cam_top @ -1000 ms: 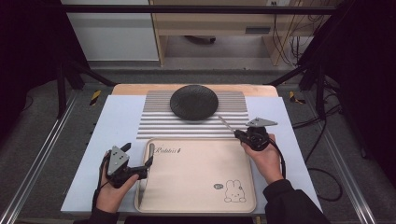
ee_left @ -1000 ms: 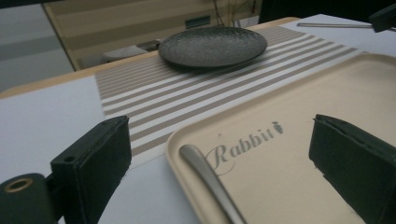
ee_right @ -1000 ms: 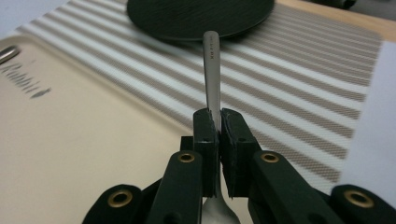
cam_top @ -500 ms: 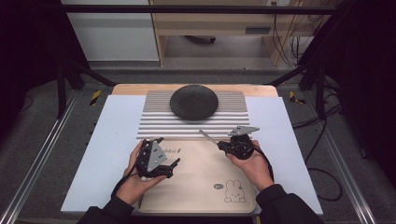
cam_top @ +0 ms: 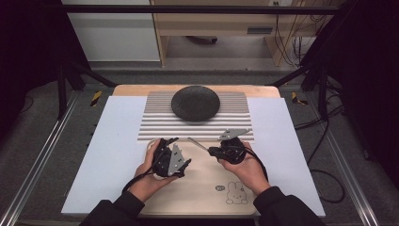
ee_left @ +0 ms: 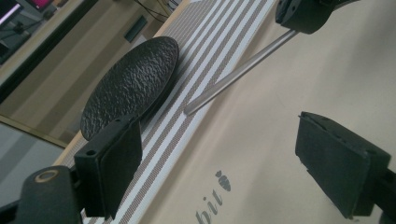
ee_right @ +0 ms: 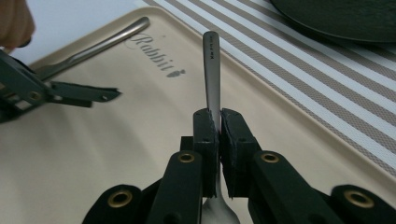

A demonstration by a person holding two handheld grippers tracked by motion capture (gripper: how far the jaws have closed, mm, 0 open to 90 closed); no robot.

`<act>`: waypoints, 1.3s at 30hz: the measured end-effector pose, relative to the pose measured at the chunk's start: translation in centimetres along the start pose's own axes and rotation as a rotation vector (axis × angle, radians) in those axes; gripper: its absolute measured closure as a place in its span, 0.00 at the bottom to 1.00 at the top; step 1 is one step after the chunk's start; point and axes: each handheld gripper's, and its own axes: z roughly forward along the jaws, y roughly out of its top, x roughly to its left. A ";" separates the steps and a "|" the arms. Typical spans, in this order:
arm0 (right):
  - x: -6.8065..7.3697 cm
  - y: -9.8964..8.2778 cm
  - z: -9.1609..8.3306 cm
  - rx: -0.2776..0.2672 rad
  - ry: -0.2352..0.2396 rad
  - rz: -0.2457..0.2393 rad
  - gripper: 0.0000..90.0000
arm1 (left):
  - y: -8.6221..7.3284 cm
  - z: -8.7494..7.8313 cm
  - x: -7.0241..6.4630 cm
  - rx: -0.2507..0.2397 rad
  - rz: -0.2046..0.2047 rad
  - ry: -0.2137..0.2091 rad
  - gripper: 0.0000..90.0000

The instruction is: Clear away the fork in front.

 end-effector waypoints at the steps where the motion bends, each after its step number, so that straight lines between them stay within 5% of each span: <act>1: 0.3 0.2 0.0 0.001 0.007 -0.006 0.95 | 0.1 0.0 -0.2 0.003 0.018 0.008 0.18; 22: 3.2 2.6 -1.0 0.023 0.091 -0.074 0.95 | 1.4 -0.2 -2.6 -0.028 0.292 0.169 0.42; 30: 3.7 3.1 -1.3 0.030 0.100 -0.102 0.95 | 1.7 -0.1 -2.9 -0.040 0.322 0.191 0.50; 39: 4.1 3.4 -1.4 0.049 0.112 -0.133 0.95 | 1.7 -0.4 -3.4 -0.046 0.415 0.224 0.67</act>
